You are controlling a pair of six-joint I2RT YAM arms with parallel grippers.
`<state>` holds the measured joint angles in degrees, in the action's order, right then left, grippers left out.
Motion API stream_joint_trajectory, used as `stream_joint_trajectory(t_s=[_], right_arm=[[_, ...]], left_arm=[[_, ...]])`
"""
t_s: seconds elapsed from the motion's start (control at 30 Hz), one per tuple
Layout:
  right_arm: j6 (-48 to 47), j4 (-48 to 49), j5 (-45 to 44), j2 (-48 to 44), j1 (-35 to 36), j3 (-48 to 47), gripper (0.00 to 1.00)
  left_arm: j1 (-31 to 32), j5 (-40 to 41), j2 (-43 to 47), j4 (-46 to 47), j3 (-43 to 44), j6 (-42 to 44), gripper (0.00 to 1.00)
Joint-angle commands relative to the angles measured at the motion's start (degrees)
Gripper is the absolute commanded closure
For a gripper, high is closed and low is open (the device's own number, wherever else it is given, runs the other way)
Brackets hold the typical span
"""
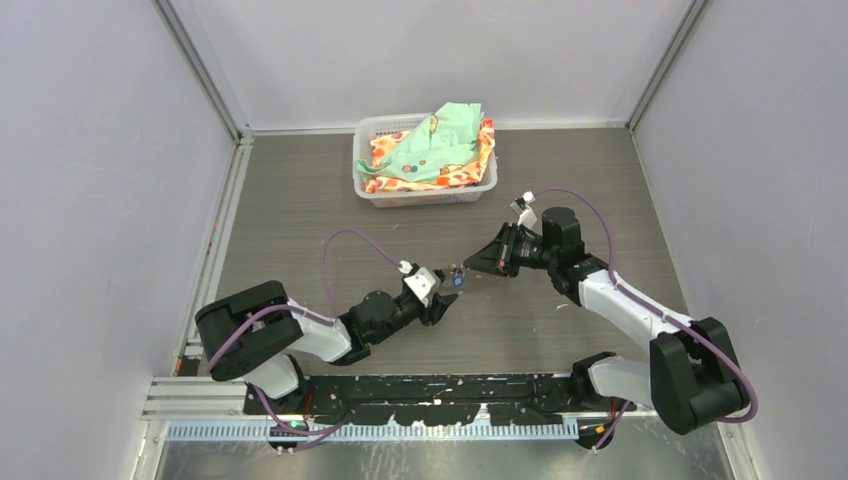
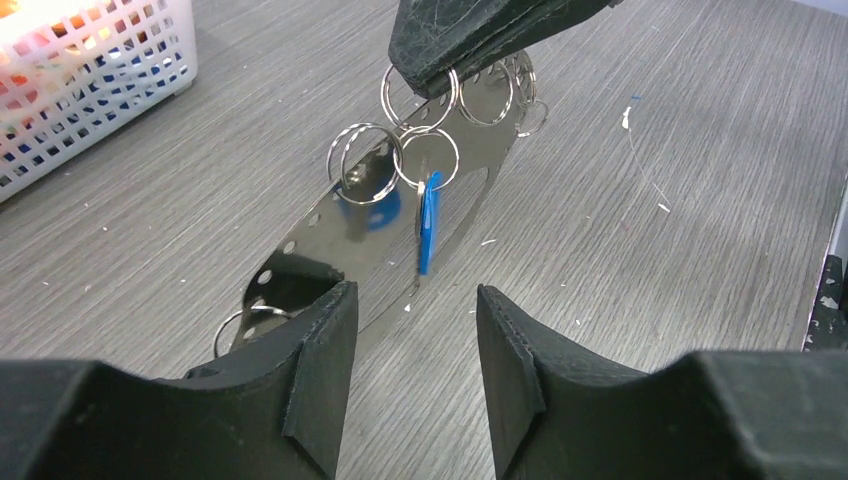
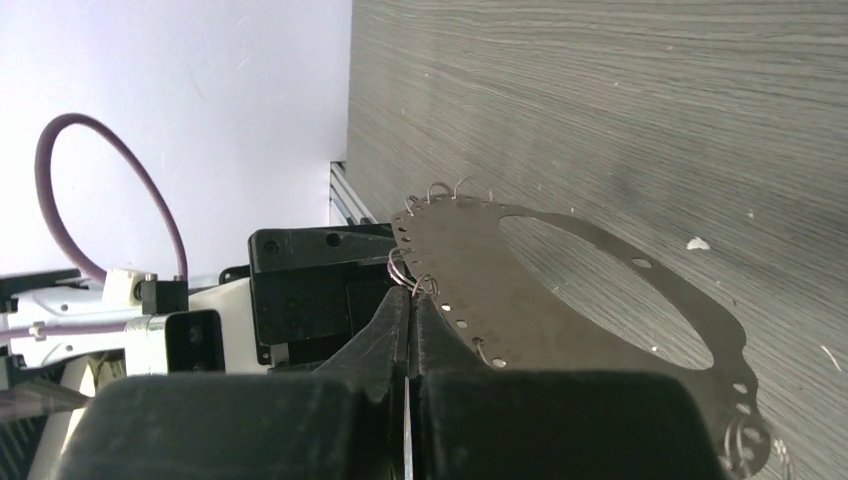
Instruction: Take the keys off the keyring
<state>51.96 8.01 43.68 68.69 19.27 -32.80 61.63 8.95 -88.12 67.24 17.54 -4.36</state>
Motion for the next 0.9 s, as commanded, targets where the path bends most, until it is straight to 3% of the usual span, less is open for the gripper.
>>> stream_joint_trajectory(t_s=[0.0,0.5,0.87], right_arm=[[-1.1,7.8,2.9,-2.9,0.8,0.6,0.99],[0.0,5.1,0.1,-3.4,4.0,0.1,0.99],[1.3,4.9,-1.5,-4.5,5.3,-0.3,0.99]], left_arm=[[-0.1,-1.1,2.2,3.6,-0.1,2.5,0.51],[-0.2,0.3,-2.7,14.8,0.8,2.4,0.48],[-0.1,2.5,-0.6,14.8,0.2,7.5,0.56]])
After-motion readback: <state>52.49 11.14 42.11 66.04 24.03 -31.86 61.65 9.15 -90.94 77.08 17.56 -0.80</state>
